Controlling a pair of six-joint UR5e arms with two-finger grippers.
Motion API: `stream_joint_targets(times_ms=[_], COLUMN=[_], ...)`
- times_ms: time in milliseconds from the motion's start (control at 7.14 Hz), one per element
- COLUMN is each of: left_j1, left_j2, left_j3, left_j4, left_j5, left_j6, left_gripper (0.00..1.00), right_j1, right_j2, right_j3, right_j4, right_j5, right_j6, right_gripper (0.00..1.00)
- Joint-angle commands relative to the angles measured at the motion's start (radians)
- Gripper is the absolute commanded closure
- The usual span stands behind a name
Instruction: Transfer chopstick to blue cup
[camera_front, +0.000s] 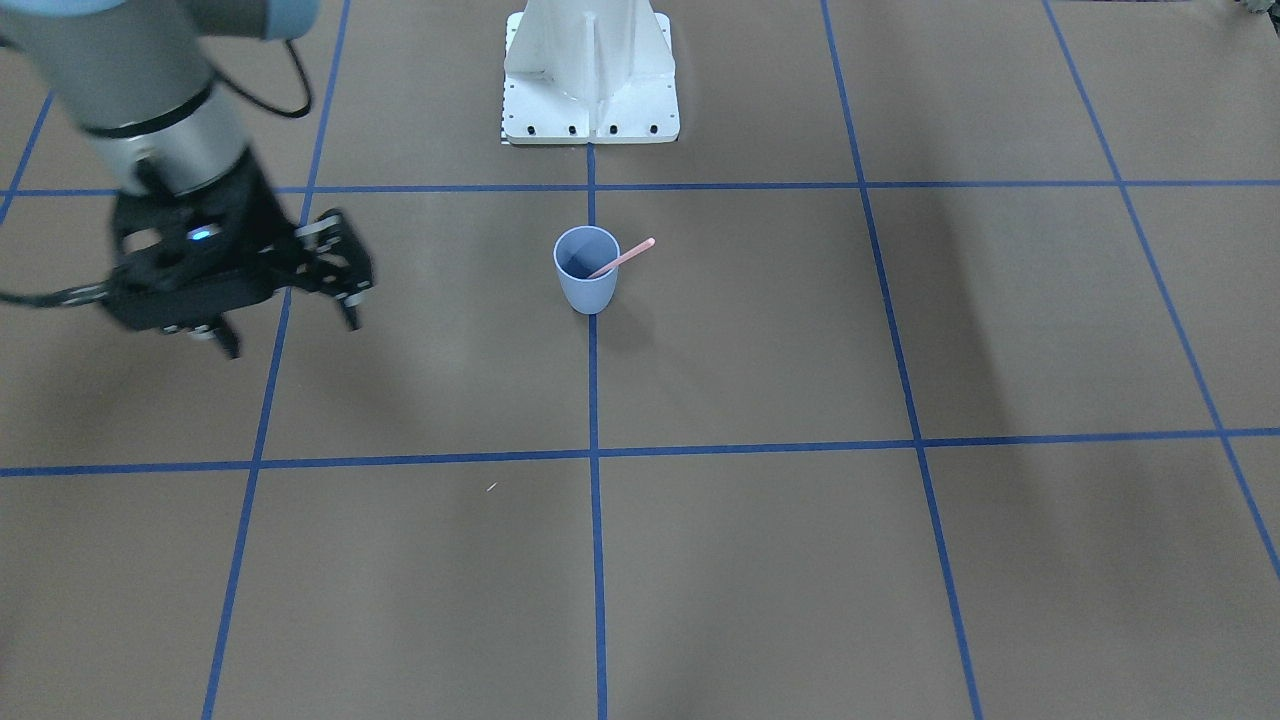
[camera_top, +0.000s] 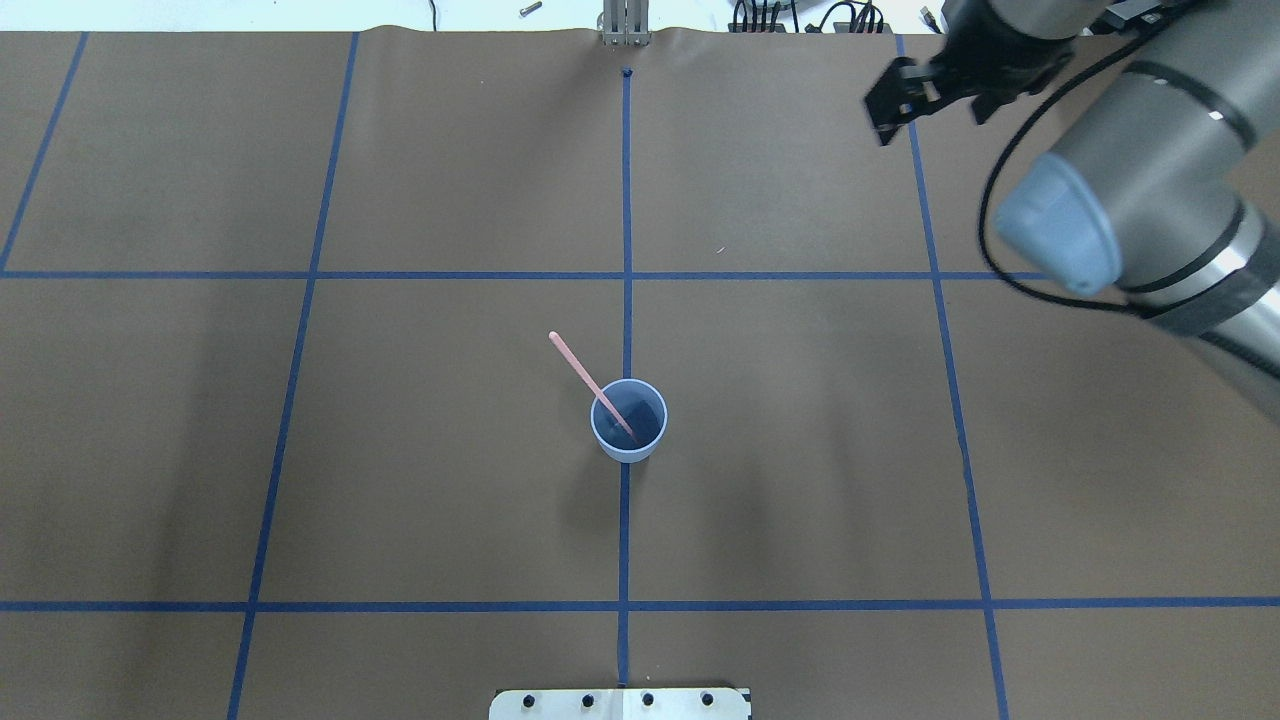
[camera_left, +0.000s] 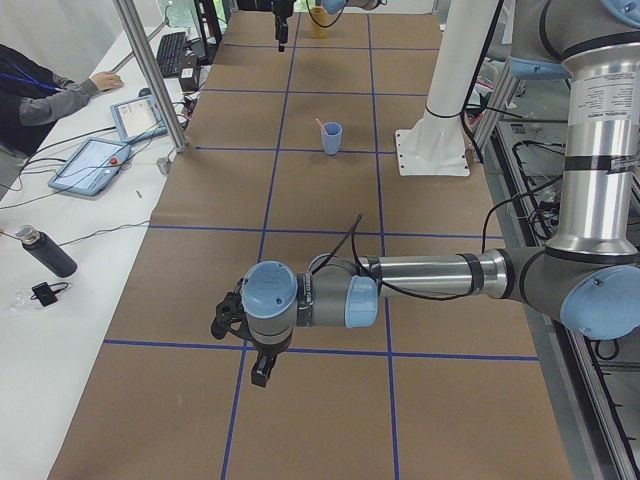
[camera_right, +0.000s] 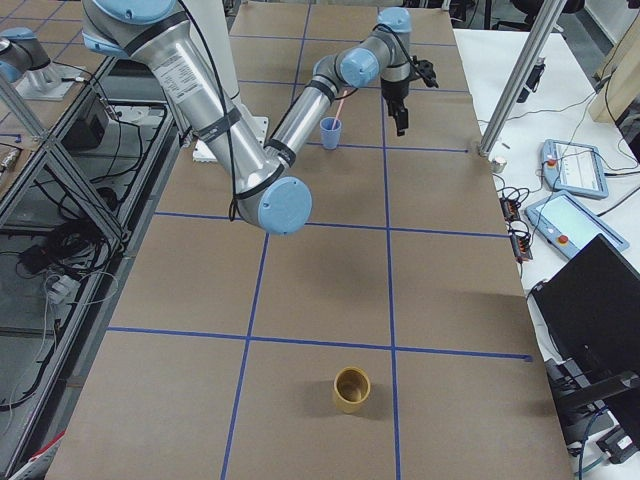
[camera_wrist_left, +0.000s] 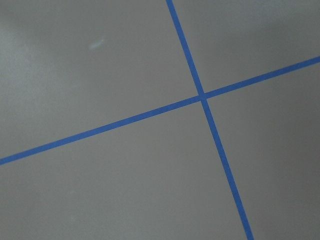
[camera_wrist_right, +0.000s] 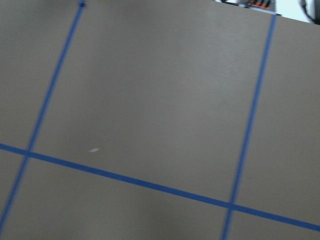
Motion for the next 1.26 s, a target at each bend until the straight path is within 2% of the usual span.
stream_joint_targets(times_ms=[0,140,280,560,840,1120], left_j1=[0.048,0.093,0.096,0.095,0.092,0.09], left_j2=[0.006,0.011,0.016,0.022,0.034,0.035], left_j3=[-0.112,-0.166,-0.177,-0.176,-0.185,-0.172], left_j4=[0.093,0.132,0.127,0.12,0.083,0.094], left_j5=[0.003,0.035,0.036,0.025,0.02,0.004], left_j6=[-0.164,-0.158,-0.15,-0.152,-0.152,-0.158], left_gripper=[0.01,0.01,0.01,0.01,0.01,0.01], right_j1=[0.227,0.305,0.382,0.476,0.61,0.637], right_j2=[-0.238,-0.345,-0.46,-0.606,-0.711,-0.724], right_j3=[-0.027,-0.027,-0.027,-0.031,-0.031,-0.03], right_j4=[-0.001,-0.003,-0.001,-0.001,-0.001,0.008], right_j5=[0.088,0.103,0.107,0.102,0.11,0.108], right_j6=[-0.306,-0.471,-0.55,-0.614,-0.759,-0.764], right_gripper=[0.0,0.0,0.0,0.0,0.0,0.0])
